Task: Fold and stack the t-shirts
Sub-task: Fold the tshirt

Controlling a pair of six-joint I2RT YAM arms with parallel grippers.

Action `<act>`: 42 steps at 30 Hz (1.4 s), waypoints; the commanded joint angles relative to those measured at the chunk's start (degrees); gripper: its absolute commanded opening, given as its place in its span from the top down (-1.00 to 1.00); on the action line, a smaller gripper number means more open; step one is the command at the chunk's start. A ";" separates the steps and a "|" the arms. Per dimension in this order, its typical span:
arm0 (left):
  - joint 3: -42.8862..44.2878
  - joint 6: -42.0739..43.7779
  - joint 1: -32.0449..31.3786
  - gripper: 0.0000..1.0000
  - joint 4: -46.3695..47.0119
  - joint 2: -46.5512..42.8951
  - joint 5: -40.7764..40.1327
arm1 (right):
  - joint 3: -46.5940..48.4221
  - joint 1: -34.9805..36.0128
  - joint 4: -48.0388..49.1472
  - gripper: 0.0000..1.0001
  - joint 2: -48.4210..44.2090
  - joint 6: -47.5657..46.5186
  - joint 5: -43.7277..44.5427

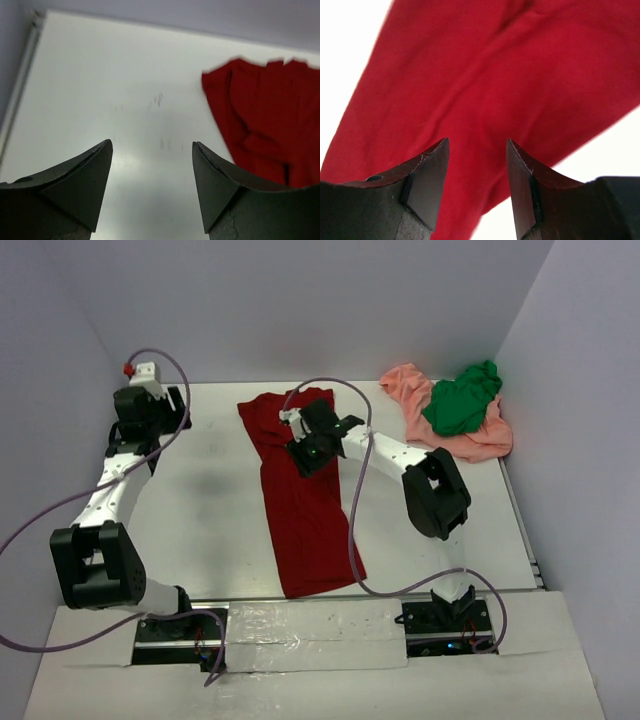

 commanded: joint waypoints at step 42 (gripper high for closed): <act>48.02 -3.20 -12.23 1.00 -12.12 52.33 8.88 | 5.87 9.65 -8.88 1.00 -0.12 1.20 -1.94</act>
